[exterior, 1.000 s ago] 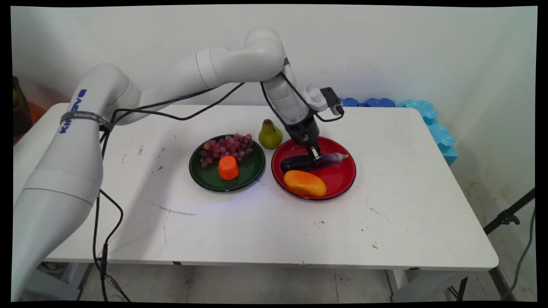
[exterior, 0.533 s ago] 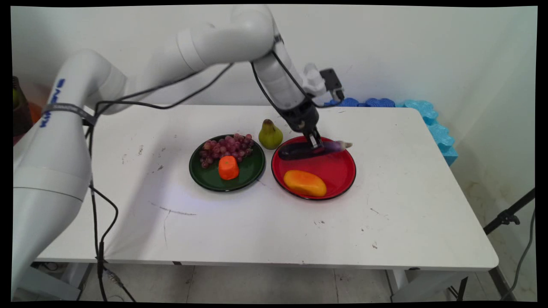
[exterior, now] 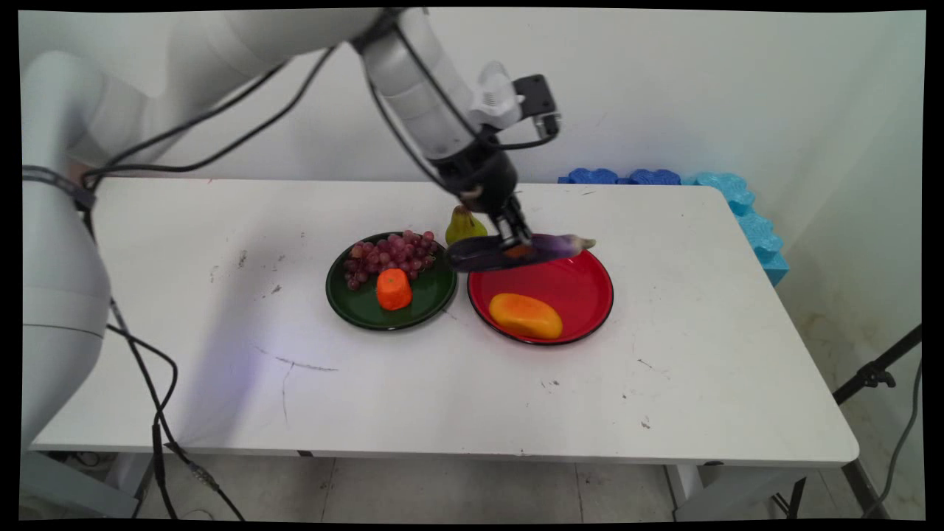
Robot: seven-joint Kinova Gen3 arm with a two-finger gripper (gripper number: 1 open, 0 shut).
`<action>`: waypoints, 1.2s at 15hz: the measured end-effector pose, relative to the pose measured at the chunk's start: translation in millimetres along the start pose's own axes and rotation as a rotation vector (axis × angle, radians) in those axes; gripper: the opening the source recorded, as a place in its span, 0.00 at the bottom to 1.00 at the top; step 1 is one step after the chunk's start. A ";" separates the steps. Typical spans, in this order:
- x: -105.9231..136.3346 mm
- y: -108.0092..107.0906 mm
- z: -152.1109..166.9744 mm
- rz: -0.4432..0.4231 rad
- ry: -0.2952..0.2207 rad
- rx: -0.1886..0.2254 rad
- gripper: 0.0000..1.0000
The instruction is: Place the picked object on the table
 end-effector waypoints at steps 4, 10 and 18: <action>-33.5 33.3 -17.1 0.005 -0.010 -0.037 0.00; -77.3 72.4 17.9 0.001 -0.040 -0.073 0.00; -110.8 96.6 86.7 -0.031 -0.052 -0.096 0.00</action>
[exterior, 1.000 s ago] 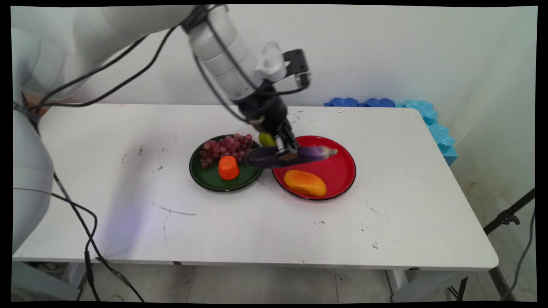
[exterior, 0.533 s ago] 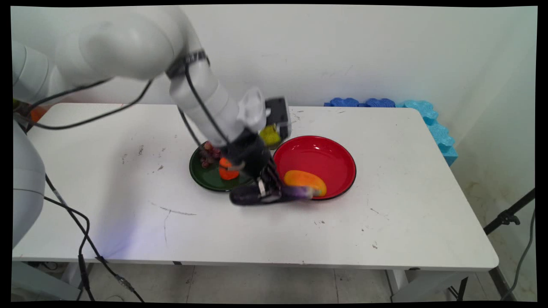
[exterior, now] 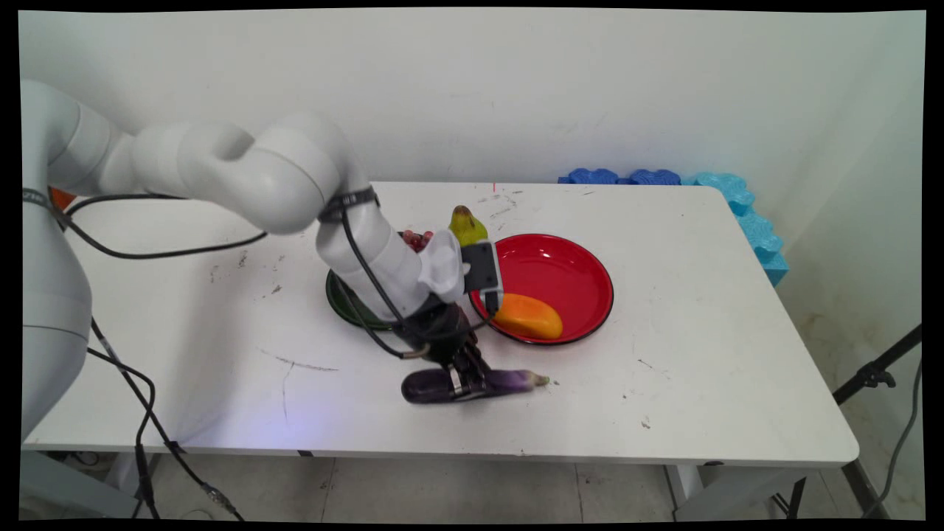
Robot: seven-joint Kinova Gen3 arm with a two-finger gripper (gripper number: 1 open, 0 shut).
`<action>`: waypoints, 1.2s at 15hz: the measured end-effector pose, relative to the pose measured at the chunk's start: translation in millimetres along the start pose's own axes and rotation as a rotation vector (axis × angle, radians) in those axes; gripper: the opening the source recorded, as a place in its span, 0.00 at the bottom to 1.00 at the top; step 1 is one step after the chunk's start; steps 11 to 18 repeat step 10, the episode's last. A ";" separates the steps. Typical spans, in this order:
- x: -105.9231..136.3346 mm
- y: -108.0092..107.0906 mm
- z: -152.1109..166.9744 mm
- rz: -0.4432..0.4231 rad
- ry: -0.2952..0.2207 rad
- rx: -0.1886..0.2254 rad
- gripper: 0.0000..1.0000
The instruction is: Place the picked object on the table
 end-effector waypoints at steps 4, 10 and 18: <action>-6.6 4.3 18.9 -0.012 0.009 -0.006 0.00; -4.0 2.1 15.5 -0.020 0.045 0.009 1.00; -4.0 2.1 15.5 -0.020 0.045 0.009 1.00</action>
